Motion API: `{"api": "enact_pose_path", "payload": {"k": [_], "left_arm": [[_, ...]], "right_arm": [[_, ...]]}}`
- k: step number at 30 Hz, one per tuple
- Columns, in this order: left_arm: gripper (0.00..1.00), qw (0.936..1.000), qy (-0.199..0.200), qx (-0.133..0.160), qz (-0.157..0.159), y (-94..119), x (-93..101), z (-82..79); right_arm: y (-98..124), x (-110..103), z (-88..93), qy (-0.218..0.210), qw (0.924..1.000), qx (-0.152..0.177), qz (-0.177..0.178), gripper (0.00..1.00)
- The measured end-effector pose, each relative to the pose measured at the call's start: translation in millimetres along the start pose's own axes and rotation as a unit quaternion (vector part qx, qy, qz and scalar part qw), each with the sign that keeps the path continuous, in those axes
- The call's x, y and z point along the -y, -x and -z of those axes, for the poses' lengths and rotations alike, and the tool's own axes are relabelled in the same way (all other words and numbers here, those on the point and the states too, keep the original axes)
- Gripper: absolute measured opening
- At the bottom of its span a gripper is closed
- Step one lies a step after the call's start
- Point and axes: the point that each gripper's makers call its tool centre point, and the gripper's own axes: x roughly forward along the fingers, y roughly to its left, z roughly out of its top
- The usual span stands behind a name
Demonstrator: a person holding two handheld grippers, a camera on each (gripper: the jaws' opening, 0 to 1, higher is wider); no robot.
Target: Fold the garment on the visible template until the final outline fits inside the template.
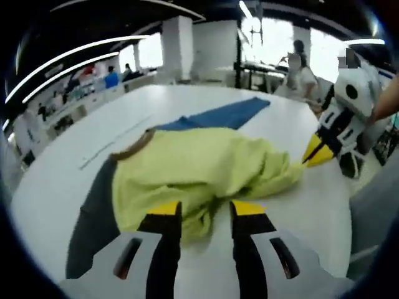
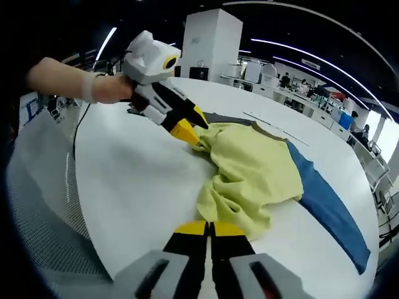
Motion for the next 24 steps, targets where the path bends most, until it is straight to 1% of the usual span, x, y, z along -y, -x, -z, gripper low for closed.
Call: {"api": "enact_pose_path", "payload": {"k": [1,3,7,9,10,12,13,14,15,18,20,22,23,24], "left_arm": [[0.26,0.9998,-0.02,-0.006,-0.005,-3.1,-0.8,0.8],[0.24,0.9993,-0.036,-0.007,-0.006,-8.2,-0.5,0.4],[0.22,0.9984,-0.053,-0.017,-0.009,-18.9,-1.2,2.1],[0.17,0.9976,-0.062,-0.027,-0.014,-22.4,-4.1,4.8],[0.13,0.9964,-0.075,-0.035,-0.013,-23.9,-5.8,7.4],[0.08,0.9965,-0.071,-0.041,-0.016,-25.9,-10.1,8.8],[0.06,0.9974,-0.06,-0.038,-0.013,-25.8,-10.6,7.9],[0.04,0.9985,-0.038,-0.038,-0.007,-25.1,-10.0,7.4],[0.01,0.9986,-0.035,-0.039,-0.006,-23.9,-11.1,6.8],[0.01,0.999,-0.025,-0.038,0.002,-19.1,-13.2,2.9],[0.01,0.9994,-0.008,-0.034,0.008,-14.7,-15.1,-0.2],[0.01,0.9995,0.0,-0.029,0.01,-10.1,-17.2,-4.1],[0.01,0.9996,0.015,-0.023,0.01,-7.5,-19.1,-7.5],[0.0,0.9995,0.021,-0.021,0.01,-5.9,-20.9,-9.2]], "right_arm": [[0.2,0.5,-0.2,-0.002,1.0,0.001,0.001,0.0],[1.0,1.3,0.1,-0.004,1.0,0.001,0.002,0.0],[3.0,2.3,-1.9,-0.01,0.9999,0.005,0.002,0.0],[4.4,3.0,-2.7,-0.011,0.9999,0.006,0.003,0.0],[5.6,3.0,-3.9,-0.015,0.9998,0.009,0.002,0.0],[6.9,3.2,-5.7,-0.018,0.9998,0.011,0.001,0.0],[7.3,3.7,-7.2,-0.017,0.9998,0.012,0.002,0.0],[8.2,4.2,-8.0,-0.018,0.9997,0.014,0.002,0.0],[9.3,5.6,-10.1,-0.019,0.9997,0.016,0.003,0.0],[13.3,10.4,-14.8,-0.019,0.9996,0.021,0.008,0.0],[16.4,15.6,-19.1,-0.02,0.9994,0.026,0.013,0.0],[18.9,20.9,-24.4,-0.025,0.999,0.033,0.017,0.0],[20.6,24.6,-27.7,-0.025,0.9988,0.036,0.02,0.0],[22.0,27.2,-29.8,-0.024,0.9987,0.039,0.024,0.0]]}}
